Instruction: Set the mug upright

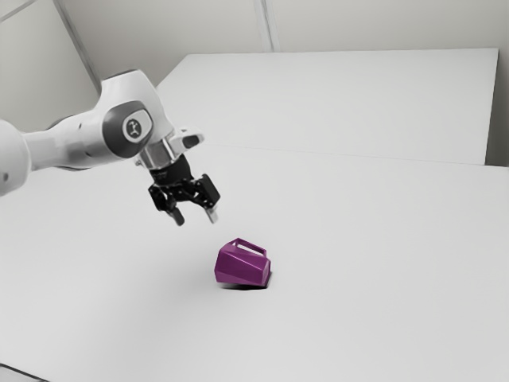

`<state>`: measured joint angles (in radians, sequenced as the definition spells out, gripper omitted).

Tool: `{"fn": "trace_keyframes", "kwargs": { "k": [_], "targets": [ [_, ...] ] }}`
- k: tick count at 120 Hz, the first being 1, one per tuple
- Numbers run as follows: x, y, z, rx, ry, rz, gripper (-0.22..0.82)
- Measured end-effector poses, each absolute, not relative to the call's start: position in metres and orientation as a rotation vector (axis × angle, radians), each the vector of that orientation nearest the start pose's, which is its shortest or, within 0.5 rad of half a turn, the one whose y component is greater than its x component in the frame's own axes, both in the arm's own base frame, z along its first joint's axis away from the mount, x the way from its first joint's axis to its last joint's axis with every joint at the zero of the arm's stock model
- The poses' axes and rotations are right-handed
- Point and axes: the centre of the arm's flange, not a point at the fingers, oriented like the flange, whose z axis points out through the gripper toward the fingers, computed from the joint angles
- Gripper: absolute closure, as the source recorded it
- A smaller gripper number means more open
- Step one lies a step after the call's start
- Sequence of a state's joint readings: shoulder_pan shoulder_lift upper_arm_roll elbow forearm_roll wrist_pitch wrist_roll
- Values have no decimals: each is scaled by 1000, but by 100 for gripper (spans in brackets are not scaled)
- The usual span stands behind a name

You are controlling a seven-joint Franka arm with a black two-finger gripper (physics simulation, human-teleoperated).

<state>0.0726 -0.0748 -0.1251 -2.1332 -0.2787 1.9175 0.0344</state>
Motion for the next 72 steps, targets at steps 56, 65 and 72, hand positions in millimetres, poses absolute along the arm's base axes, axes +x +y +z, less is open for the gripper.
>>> {"fn": "trace_keyframes", "kwargs": {
  "k": [56, 65, 72],
  "targets": [
    [496, -21, 361, -3584, -185, 210, 0],
    [493, -16, 351, -3621, -214, 194, 0],
    [491, -15, 343, -3652, -232, 185, 0]
  ]
}}
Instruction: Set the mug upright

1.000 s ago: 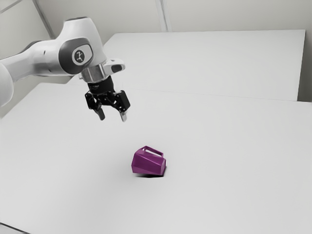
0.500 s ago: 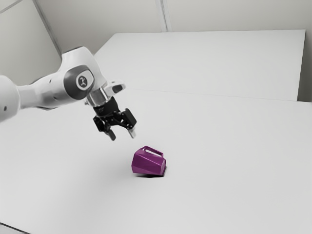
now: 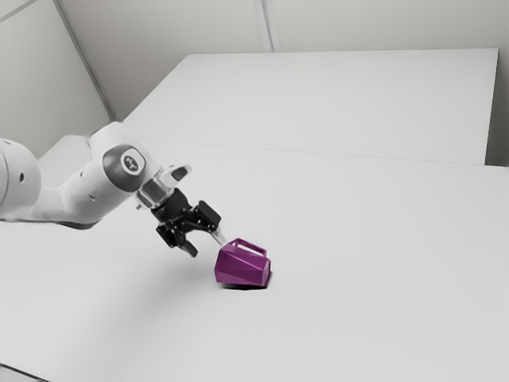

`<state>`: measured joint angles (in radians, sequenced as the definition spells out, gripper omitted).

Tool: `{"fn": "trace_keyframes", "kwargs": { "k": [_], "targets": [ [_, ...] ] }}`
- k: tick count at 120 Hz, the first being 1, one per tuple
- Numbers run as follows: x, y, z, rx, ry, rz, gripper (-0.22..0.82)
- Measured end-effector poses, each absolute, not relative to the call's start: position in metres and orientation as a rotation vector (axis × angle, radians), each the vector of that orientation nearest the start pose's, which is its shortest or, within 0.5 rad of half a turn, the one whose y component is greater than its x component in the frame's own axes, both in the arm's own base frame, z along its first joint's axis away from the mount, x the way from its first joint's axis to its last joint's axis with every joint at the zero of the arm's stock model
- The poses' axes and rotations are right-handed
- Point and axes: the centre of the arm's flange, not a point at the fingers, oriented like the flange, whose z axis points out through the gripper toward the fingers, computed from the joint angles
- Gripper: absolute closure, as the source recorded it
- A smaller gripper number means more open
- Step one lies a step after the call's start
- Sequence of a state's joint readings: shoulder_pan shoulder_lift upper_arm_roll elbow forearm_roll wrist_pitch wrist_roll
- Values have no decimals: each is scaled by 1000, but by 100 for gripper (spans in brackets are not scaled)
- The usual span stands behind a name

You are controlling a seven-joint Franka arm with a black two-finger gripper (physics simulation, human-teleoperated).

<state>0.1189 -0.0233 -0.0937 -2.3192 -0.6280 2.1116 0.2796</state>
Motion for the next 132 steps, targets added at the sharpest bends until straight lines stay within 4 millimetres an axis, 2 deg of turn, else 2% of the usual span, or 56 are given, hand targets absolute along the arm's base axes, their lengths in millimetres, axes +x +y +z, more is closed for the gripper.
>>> {"fn": "trace_keyframes", "kwargs": {
  "k": [13, 46, 74, 96, 107, 132],
  "targets": [
    [484, -16, 331, 2551, 176, -106, 0],
    [481, -27, 317, 2419, 142, -8, 0],
    [475, -37, 296, 2310, 144, 32, 0],
    [472, -37, 289, 2232, 154, 90, 2],
    [472, -34, 288, 2200, 153, 122, 10],
    [473, -33, 289, 2172, 106, 178, 48]
  ]
}}
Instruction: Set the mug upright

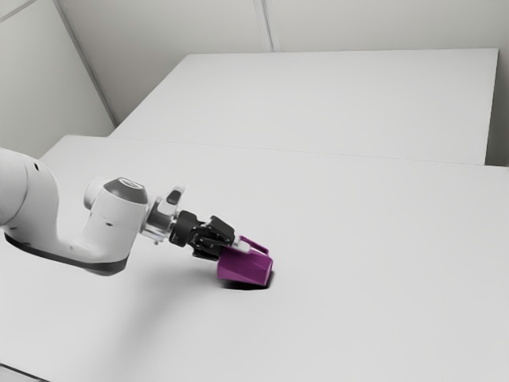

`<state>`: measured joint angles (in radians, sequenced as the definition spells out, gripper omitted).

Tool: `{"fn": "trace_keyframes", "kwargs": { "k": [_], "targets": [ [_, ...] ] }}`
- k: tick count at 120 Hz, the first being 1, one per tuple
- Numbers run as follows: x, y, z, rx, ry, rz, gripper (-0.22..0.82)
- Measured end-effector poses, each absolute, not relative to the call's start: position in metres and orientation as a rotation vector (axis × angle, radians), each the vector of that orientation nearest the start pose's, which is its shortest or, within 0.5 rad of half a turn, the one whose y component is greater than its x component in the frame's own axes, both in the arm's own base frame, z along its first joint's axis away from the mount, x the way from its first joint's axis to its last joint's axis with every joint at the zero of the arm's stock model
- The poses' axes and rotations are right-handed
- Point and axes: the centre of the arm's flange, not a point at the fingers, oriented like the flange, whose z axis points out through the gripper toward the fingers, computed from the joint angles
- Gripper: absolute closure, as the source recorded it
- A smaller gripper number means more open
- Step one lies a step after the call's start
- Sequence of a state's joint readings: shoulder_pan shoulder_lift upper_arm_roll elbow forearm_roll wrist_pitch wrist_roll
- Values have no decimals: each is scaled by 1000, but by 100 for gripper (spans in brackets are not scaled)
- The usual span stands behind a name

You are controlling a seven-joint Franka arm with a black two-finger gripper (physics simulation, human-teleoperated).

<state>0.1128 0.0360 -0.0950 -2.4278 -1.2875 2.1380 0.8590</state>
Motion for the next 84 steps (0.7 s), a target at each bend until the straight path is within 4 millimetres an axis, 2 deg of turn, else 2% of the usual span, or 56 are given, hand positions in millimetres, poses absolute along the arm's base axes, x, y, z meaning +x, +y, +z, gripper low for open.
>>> {"fn": "trace_keyframes", "kwargs": {
  "k": [19, 45, 71, 84],
  "targets": [
    [473, -39, 290, 2171, 51, 203, 66],
    [474, -45, 300, 2176, -24, 248, 75],
    [477, -52, 343, 2187, -137, 342, 77],
    [491, -57, 378, 2262, -296, 358, 78]
  ]
}}
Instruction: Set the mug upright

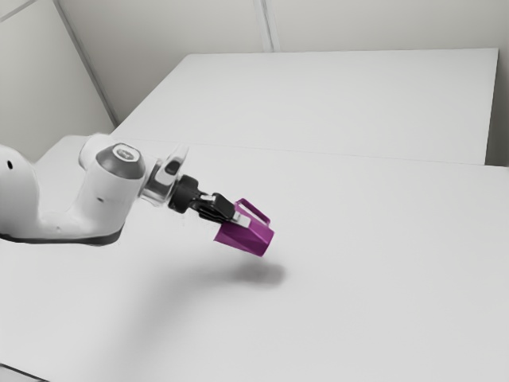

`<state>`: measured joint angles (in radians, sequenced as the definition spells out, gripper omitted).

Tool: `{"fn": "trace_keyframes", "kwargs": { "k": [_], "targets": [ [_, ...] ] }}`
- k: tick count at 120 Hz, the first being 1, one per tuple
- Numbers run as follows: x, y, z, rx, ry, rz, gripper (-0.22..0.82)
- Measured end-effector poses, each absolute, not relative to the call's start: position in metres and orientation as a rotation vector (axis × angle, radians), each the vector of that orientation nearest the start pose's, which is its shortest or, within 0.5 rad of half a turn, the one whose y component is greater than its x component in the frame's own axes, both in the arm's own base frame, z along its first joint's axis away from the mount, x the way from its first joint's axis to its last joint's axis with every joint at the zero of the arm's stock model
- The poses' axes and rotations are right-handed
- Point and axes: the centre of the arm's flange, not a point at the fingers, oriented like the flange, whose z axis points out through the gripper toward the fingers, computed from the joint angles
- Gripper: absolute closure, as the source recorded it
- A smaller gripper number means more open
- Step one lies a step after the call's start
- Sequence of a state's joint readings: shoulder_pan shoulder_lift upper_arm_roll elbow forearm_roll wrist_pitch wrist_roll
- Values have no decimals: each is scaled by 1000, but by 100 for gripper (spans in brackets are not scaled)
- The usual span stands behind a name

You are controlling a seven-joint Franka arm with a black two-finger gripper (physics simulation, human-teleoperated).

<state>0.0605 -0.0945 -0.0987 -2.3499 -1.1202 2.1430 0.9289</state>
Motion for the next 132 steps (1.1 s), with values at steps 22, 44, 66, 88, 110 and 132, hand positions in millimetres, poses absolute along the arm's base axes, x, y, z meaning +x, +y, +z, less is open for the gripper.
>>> {"fn": "trace_keyframes", "kwargs": {
  "k": [22, 44, 66, 88, 110, 132],
  "targets": [
    [507, -53, 431, 2509, -603, 260, 78],
    [504, -40, 451, 2774, -719, 25, 79],
    [490, -35, 440, 2988, -693, -161, 79],
    [473, -29, 410, 3102, -562, -161, 79],
    [470, -32, 398, 3155, -451, -3, 79],
    [468, -32, 383, 3170, -349, 138, 79]
  ]
}}
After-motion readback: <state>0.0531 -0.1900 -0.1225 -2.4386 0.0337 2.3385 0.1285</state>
